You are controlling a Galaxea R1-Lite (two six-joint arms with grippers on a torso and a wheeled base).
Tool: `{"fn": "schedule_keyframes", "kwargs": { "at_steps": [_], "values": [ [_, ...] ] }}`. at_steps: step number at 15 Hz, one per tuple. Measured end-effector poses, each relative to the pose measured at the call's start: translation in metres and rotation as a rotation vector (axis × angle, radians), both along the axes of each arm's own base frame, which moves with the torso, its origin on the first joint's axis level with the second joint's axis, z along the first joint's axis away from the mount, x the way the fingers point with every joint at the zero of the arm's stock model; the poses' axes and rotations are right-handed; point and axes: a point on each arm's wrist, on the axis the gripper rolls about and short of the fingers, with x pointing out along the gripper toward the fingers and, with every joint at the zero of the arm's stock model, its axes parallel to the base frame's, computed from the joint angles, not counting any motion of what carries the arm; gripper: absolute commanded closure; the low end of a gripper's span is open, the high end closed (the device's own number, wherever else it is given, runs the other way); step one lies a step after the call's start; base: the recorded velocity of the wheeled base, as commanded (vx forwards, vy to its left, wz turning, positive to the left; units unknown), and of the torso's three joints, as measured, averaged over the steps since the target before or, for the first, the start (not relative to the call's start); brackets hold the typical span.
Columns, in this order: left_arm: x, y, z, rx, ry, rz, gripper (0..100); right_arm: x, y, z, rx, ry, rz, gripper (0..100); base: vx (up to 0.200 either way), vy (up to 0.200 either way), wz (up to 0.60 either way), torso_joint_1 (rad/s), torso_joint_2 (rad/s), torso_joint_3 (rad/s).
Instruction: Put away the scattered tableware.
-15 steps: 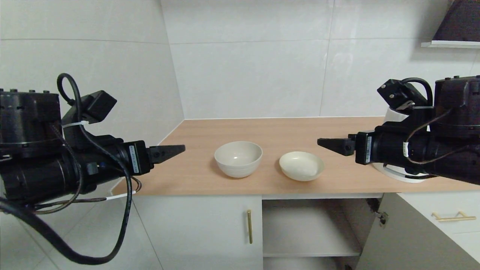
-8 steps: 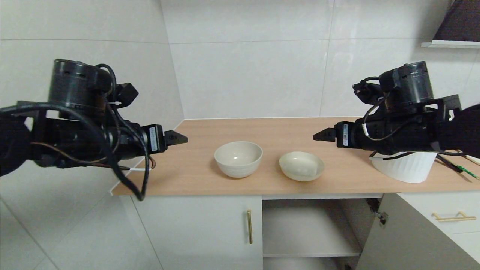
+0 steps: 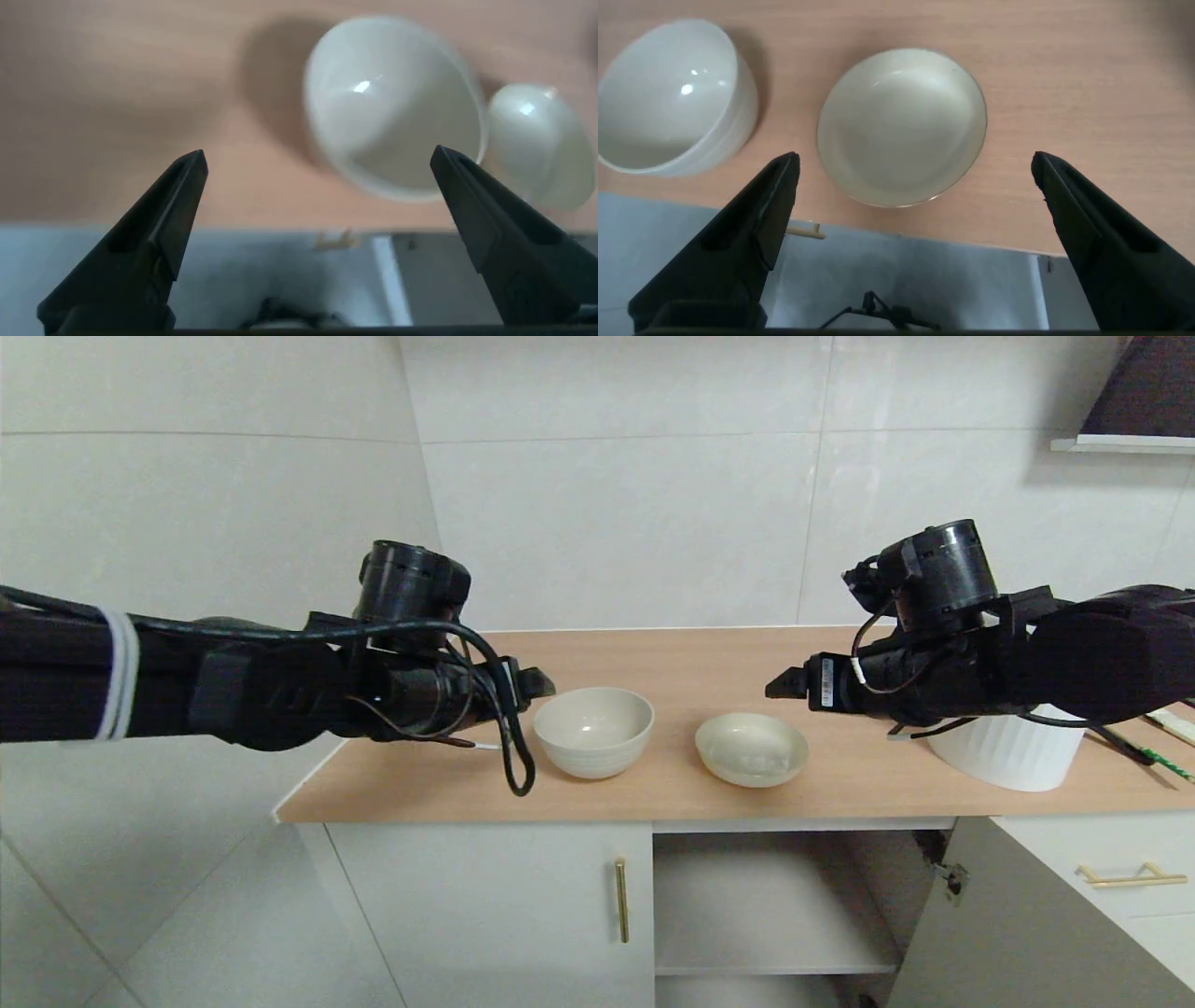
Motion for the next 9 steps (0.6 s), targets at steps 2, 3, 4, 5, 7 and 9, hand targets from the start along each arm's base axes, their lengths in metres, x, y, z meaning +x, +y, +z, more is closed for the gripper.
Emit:
{"fn": "schedule_keyframes", "kwargs": {
  "at_steps": [2,3,4,5,7,9],
  "values": [
    [0.012,-0.008,-0.016,0.001,-0.019,0.051,0,0.001,0.0,-0.002,-0.009,0.002,-0.011,0,0.0,0.0,0.0,0.0,0.0,0.0],
    [0.015,-0.01,-0.024,0.011,-0.003,0.055,0,0.001,0.0,-0.002,-0.01,0.002,-0.012,0,0.0,0.0,0.0,0.0,0.0,0.0],
    [0.018,-0.012,-0.03,0.016,0.009,0.055,0,0.001,0.001,-0.003,-0.01,0.003,-0.011,0,0.0,0.0,0.0,0.0,0.0,0.0],
    [0.02,-0.013,-0.035,0.021,0.019,0.054,0,0.001,0.001,-0.003,-0.01,0.004,-0.01,0,0.0,0.0,0.0,0.0,0.0,0.0],
    [0.025,-0.016,-0.043,0.025,0.032,0.056,0,0.001,0.001,-0.003,-0.011,0.005,-0.009,0,0.0,0.0,0.0,0.0,0.0,0.0],
    [0.031,-0.02,-0.049,-0.001,0.023,0.067,0,0.0,0.001,-0.004,-0.013,0.01,-0.006,0,0.0,0.0,0.0,0.0,0.0,0.0]
  ]
}}
